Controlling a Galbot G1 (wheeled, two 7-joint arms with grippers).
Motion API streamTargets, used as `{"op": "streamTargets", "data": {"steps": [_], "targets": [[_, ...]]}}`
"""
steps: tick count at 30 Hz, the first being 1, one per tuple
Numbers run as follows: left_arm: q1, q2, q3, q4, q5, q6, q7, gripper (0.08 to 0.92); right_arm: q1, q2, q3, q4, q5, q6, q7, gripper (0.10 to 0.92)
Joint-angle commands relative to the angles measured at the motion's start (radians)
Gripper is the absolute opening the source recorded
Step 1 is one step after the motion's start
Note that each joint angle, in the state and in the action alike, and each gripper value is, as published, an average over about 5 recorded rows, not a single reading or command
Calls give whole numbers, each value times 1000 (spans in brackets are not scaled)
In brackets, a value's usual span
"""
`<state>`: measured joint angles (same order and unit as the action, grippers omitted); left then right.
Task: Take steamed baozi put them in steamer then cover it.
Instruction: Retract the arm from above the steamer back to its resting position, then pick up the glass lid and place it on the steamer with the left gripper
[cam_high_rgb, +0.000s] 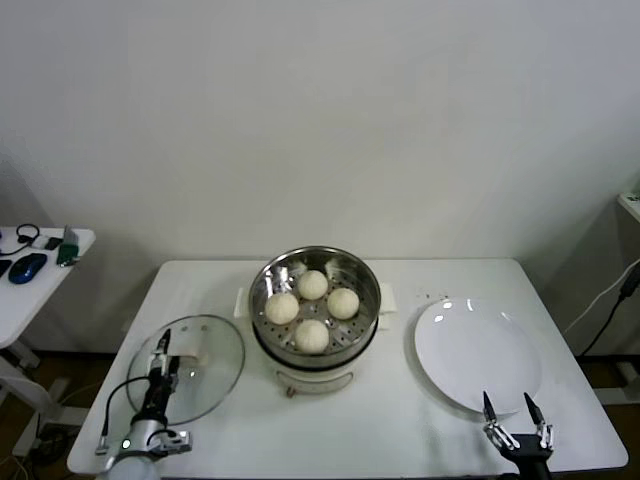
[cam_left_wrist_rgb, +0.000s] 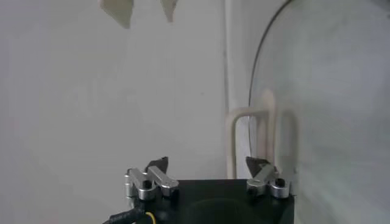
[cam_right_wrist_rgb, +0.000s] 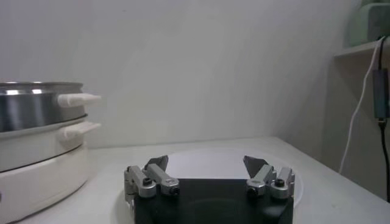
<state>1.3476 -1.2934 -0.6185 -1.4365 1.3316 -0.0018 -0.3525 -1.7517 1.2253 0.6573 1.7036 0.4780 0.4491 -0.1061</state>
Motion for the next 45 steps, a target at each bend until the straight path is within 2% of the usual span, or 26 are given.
{"op": "streamTargets", "data": {"steps": [1, 15, 22, 26, 31, 34, 39, 45], "targets": [[-29, -6, 0, 49, 33, -8, -12, 749, 5, 7, 0, -4, -8, 1, 1, 823], [-5, -12, -6, 54, 13, -29, -33, 342, 12, 17, -6, -8, -30, -6, 2, 823], [-5, 1, -10, 0, -35, -31, -31, 153, 17, 21, -4, -6, -32, -8, 5, 823], [6, 21, -12, -62, -87, -28, -19, 133, 21, 20, -2, -4, -33, -10, 8, 823], [47, 77, -21, -215, -177, 24, 28, 133, 27, 18, 5, 5, -39, -22, 11, 823], [86, 138, -22, -325, -247, 112, 106, 133, 32, 18, 8, 6, -73, -41, 27, 823], [141, 250, -20, -538, -400, 339, 302, 133, 40, 24, 14, 10, -141, -86, 73, 823], [67, 339, 29, -702, -468, 533, 392, 133, 43, 24, 4, 23, -120, -103, 74, 823]]}}
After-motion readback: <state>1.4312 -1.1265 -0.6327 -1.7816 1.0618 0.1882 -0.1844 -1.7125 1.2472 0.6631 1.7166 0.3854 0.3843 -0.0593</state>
